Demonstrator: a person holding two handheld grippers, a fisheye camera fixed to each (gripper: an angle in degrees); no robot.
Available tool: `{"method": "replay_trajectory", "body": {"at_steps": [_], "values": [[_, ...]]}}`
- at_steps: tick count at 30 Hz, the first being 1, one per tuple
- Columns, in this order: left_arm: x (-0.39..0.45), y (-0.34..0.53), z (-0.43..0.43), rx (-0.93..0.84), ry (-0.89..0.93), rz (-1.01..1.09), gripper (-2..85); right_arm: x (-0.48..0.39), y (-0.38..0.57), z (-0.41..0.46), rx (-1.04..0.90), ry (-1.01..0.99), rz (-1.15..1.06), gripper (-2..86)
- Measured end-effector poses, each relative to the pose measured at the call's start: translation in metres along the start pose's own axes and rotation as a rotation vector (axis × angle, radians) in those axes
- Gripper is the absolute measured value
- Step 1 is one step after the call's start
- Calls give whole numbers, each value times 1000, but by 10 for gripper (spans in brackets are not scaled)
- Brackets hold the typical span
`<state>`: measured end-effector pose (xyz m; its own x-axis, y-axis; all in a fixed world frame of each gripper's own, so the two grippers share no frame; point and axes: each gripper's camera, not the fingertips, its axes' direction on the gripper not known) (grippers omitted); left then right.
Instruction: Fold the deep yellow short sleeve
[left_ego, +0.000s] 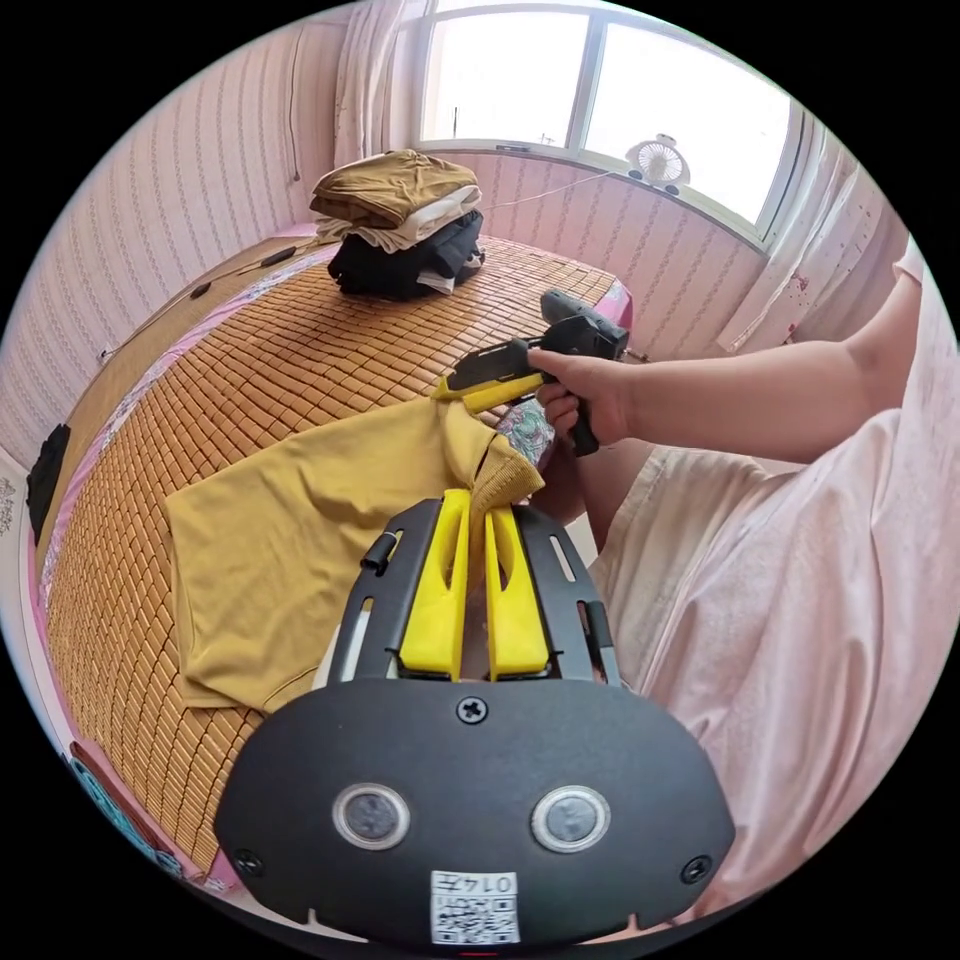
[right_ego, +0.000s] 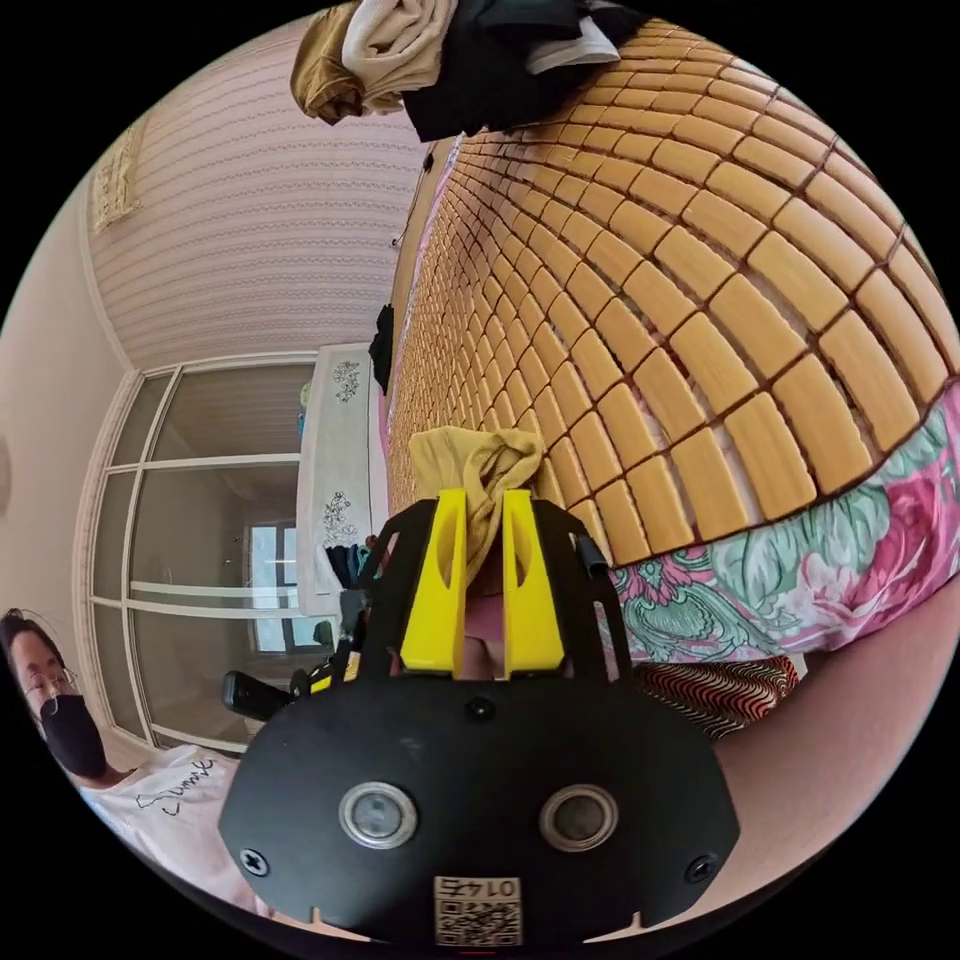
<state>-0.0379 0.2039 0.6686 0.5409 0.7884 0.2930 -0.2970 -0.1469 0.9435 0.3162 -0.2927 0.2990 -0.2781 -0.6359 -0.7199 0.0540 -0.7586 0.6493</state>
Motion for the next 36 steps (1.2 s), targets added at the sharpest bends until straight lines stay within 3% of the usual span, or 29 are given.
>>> {"method": "replay_trajectory", "body": {"at_steps": [9,13,19,29,33,36], "values": [[18,-33,-29,141,92,78,-5,-41,6,-78,161,-41,-175,25],[15,-45,-38,197,157,60,-5,-81,3,-88,160,47,-256,24],[-37,-22,-54,193,151,-154,-2,-139,-26,31,-54,245,-381,25],[-146,14,-52,-40,92,-622,35,-164,-56,276,-281,522,-386,65],[-164,17,-63,-155,55,-669,41,-172,-56,302,-281,471,-489,64],[-175,20,-76,-210,3,-682,48,-169,-61,325,-321,579,-578,65]]}}
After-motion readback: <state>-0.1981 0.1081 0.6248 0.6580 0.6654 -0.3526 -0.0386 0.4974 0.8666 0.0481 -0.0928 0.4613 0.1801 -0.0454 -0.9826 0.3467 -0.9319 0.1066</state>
